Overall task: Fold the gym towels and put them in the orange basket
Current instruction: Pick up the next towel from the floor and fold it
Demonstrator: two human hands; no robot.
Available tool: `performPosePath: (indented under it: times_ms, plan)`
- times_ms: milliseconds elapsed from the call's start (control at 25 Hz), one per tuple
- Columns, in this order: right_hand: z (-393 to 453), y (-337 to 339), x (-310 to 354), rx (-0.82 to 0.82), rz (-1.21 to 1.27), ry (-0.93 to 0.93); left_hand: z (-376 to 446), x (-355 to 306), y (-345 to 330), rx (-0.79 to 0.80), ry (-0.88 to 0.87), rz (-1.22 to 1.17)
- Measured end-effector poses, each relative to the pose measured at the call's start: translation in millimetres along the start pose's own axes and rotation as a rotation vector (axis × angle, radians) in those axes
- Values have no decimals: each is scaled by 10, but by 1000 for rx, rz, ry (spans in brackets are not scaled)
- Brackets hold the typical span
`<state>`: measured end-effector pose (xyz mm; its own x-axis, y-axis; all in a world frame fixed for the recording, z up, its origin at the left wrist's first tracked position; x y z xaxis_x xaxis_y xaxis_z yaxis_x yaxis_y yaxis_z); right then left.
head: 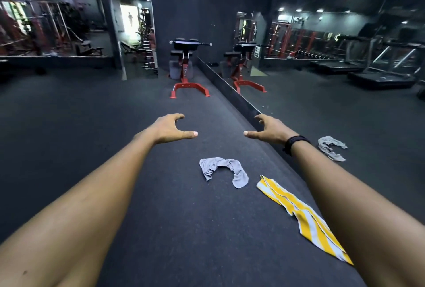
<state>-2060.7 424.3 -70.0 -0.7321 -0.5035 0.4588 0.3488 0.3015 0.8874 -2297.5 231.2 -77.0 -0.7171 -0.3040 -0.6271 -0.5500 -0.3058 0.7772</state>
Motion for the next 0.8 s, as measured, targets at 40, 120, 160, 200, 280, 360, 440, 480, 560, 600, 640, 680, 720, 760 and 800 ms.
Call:
performPosePath:
  times_ms: [40, 120, 160, 200, 280, 360, 440, 480, 560, 600, 640, 680, 720, 760, 800]
  plan:
    - [131, -29, 58, 5, -4, 1, 87, 84, 42, -4, 10, -6]
    - [415, -76, 133, 11, -5, 8, 284, 231, 94, -3, 27, -9]
    - [548, -92, 146, 10, -2, 13, 391, 282, 99, -1, 30, -6]
    - [717, -120, 152, 11, 3, 15, 532, 343, 95, 4, 34, -3]
    - [1101, -210, 109, 19, 10, 9, 872, 472, 44, 15, 42, 6]
    - [1546, -323, 23, 32, 13, 4, 1276, 595, -65, 29, 47, 9]
    - [2031, -417, -93, 38, 21, 0, 1724, 718, -187, 42, 54, 6]
    - [2255, -453, -149, 42, 29, -5, 1939, 768, -242, 49, 58, 1]
    - [2791, -486, -280, 54, 35, -18, 2488, 864, -353, 68, 73, -4]
    - [3043, -487, -336, 64, 33, -27, 2760, 893, -384, 81, 81, -1]
    - [3290, -483, -388, 81, 28, -39, 3016, 923, -401, 89, 92, 0]
    - [3538, -463, -431, 95, 21, -49, 3270, 951, -401, 89, 103, -1]
    - [3779, -435, -474, 105, 16, -60, 3512, 978, -392, 84, 108, -4]
    - [3981, -408, -510, 111, 12, -67, 3708, 1004, -379, 78, 108, -12]
    - [4173, -385, -543, 115, 14, -76, 3891, 1037, -364, 74, 105, -21]
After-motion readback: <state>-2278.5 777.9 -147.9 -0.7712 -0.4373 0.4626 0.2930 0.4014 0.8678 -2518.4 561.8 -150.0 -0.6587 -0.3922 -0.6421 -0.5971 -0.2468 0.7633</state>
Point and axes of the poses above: each hand's wrist, its own z-axis towards the middle knuckle, its own y-axis out of the back of the hand, x = y × z, the point moved 2 cm from there along z, towards the middle knuckle, and after that the axes turned 7 degrees about -y, right-handed, at the moved point
